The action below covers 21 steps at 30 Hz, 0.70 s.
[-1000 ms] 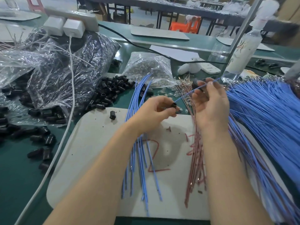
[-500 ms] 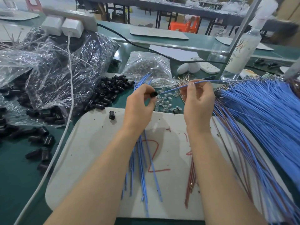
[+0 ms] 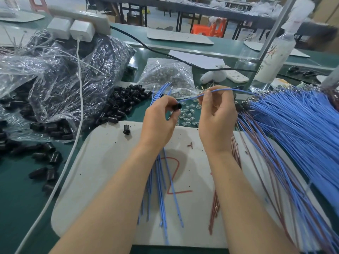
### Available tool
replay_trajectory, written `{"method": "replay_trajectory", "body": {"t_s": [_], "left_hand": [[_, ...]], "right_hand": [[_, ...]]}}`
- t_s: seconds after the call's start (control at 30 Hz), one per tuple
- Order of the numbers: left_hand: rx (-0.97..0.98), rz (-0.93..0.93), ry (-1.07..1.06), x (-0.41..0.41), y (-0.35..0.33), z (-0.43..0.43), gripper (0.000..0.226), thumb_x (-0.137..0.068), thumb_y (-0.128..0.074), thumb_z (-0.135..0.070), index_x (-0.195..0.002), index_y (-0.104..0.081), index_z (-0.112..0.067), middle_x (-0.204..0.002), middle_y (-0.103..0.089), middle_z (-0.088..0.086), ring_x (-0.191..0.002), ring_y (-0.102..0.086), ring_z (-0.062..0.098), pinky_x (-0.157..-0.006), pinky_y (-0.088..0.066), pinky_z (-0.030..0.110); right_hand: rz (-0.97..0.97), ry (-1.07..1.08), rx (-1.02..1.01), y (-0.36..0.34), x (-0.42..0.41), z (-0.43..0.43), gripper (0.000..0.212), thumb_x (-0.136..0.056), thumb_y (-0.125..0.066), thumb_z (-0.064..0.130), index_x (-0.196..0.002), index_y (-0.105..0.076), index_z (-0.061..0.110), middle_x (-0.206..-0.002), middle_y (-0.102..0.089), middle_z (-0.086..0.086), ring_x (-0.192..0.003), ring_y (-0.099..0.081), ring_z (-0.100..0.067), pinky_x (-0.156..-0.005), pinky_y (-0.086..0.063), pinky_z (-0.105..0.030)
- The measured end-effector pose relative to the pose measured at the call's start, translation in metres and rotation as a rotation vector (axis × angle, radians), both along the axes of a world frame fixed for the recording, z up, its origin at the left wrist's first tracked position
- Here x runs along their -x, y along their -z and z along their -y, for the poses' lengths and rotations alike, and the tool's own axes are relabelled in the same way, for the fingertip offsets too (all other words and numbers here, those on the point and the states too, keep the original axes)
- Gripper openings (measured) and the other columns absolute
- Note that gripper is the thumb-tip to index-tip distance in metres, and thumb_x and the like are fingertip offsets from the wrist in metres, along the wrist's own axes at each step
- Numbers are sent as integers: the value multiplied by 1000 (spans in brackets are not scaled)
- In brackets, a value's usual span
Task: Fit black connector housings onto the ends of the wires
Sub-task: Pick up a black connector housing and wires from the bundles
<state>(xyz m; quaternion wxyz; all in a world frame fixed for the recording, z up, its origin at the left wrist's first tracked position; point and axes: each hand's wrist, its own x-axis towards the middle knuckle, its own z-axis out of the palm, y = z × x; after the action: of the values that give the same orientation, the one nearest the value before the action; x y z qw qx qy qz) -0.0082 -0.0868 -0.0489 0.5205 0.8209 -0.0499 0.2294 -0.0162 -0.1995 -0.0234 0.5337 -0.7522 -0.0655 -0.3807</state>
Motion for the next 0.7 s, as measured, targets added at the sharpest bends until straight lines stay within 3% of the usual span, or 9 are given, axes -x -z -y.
{"method": "replay_trajectory", "body": {"t_s": [0.07,0.2,0.3,0.53,0.7], "left_hand": [[-20,13,-15,0,0,0,11,-85,-65,-9,-95,-63,-11,-90,-68,-2,-87,-63,12,-85,-49,26],[-29,21,-43,1,0,-2,7,-86,-66,-12,-91,-62,-12,-88,-67,-1,-84,-61,11,-76,-44,15],[-35,7,-48,1,0,-2,8,-86,-66,-13,-90,-59,-13,-88,-65,-1,-84,-59,10,-74,-41,12],[-108,42,-33,2,0,-1,11,-85,-67,-11,-89,-57,-11,-89,-63,-1,-85,-57,15,-80,-48,33],[-190,77,-51,2,0,0,11,-83,-68,-12,-89,-58,-10,-86,-62,-1,-83,-55,19,-78,-46,36]], "right_hand": [[5,1,32,0,0,1,8,-96,-50,12,-95,-55,6,-82,-65,-5,-74,-63,-18,-72,-52,-31],[15,40,-24,-2,-5,11,10,-96,-50,12,-95,-56,4,-76,-58,15,-67,-58,3,-69,-48,-18],[2,53,-42,-3,-7,15,8,-95,-51,13,-93,-56,7,-74,-57,15,-65,-56,5,-67,-47,-16],[-46,-13,38,-1,-3,9,3,-94,-53,13,-92,-55,14,-73,-58,14,-68,-60,-6,-69,-49,-20],[-42,-5,40,-1,-4,11,3,-94,-53,13,-91,-55,14,-73,-59,11,-68,-60,-8,-68,-48,-18]]}}
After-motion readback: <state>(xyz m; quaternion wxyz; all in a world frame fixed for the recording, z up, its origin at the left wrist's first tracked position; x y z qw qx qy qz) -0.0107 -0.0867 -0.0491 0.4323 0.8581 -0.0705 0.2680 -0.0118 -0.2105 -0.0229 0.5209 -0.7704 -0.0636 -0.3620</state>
